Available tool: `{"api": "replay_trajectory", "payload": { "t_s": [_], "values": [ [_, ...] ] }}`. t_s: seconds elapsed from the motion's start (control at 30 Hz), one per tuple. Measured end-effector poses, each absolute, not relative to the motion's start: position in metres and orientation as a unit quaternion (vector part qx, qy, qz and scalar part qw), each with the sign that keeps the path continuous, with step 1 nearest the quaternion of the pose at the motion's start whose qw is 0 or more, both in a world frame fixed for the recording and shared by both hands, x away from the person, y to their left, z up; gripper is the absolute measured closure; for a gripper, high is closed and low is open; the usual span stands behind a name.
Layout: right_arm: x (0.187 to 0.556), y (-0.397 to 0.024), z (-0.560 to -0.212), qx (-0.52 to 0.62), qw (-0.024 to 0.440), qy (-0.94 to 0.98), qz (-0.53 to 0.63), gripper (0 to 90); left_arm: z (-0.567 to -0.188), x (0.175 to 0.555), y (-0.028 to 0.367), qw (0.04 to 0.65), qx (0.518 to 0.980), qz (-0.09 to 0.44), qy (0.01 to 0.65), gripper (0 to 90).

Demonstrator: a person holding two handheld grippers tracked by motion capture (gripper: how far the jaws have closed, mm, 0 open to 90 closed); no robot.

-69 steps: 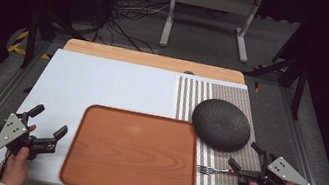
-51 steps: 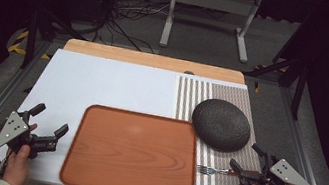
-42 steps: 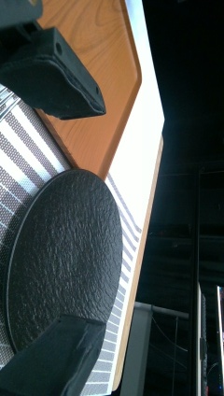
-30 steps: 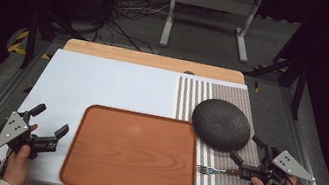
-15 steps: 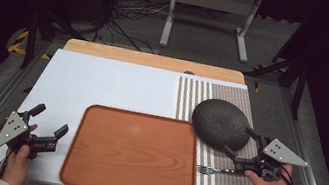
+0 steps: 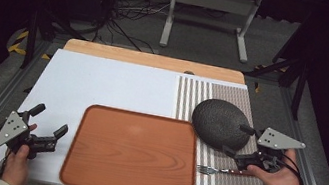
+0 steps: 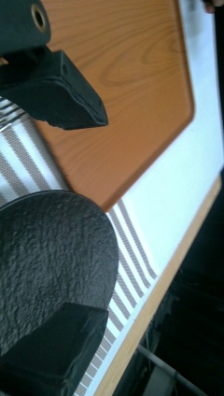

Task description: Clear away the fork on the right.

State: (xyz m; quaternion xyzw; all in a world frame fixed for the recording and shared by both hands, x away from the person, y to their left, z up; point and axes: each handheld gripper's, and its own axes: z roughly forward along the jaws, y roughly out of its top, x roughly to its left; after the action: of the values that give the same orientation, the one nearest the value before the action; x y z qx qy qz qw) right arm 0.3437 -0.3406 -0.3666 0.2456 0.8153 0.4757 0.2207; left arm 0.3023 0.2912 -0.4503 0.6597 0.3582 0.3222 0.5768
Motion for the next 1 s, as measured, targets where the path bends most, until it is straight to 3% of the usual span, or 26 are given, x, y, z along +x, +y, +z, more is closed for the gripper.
{"api": "replay_trajectory", "payload": {
  "t_s": [1.0],
  "values": [
    [0.361,-0.327,-0.348,0.155,0.150,0.937,0.275,14.2,-0.450,0.303,0.292,0.577,0.658,0.322,0.360,0.3]
  ]
}}
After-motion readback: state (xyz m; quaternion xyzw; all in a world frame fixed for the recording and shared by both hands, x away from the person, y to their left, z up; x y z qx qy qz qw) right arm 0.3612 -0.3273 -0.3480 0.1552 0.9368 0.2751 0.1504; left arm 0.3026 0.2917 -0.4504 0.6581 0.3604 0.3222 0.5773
